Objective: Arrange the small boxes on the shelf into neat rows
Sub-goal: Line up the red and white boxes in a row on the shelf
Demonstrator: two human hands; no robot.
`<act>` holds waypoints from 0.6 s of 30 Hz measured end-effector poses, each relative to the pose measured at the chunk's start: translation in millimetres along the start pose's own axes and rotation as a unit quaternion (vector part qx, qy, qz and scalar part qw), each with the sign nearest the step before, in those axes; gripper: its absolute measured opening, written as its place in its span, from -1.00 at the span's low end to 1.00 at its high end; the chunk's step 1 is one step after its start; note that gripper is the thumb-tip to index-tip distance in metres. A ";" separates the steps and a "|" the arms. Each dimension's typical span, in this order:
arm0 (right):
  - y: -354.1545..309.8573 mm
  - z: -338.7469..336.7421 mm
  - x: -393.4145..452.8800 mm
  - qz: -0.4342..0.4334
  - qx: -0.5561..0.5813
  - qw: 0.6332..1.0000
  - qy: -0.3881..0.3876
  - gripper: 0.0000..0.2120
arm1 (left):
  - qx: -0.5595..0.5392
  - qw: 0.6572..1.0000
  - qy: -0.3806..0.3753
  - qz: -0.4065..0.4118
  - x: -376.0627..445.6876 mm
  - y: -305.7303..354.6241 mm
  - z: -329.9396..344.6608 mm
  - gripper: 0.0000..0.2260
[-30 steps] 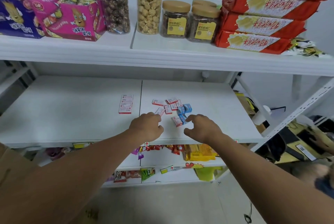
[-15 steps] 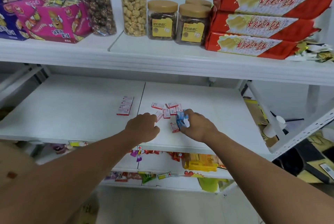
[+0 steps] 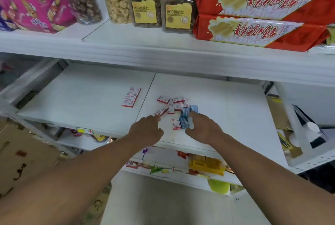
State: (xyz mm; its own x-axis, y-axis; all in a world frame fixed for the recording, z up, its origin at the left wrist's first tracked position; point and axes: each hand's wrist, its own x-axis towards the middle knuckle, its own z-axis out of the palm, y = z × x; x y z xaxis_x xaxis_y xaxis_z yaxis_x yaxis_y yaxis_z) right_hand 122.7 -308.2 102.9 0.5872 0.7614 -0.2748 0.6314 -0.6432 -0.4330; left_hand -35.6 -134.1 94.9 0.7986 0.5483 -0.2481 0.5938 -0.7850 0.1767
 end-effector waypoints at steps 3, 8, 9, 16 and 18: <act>0.4 0.5 10.1 -0.005 -0.007 1.000 -0.010 -0.59 | 0.001 1.000 0.003 -0.005 10.7 -2.9 3.1 -0.49; -1.9 -0.6 29.1 0.000 -0.025 1.000 -0.013 -0.53 | 0.000 1.000 0.003 0.010 38.2 -16.5 10.5 -0.49; -3.1 -0.6 32.8 0.006 -0.029 0.999 -0.015 -0.51 | -0.004 1.000 0.004 0.013 44.5 -20.1 11.9 -0.49; -17.8 9.3 68.2 0.023 -0.033 0.999 -0.018 -0.59 | -0.023 1.000 0.002 0.018 89.7 -47.3 18.8 -0.53; -19.4 15.2 75.2 0.024 -0.032 0.999 -0.014 -0.65 | -0.017 1.000 0.000 0.015 96.1 -50.5 28.8 -0.54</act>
State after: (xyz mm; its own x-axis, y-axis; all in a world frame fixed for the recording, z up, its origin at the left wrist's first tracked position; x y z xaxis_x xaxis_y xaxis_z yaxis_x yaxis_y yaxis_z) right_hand 146.9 -237.2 77.6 0.6037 0.7314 -0.3171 0.6353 -0.6817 -0.3628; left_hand 8.3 -50.0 34.6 0.8159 0.5252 -0.2419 0.5731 -0.7902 0.2171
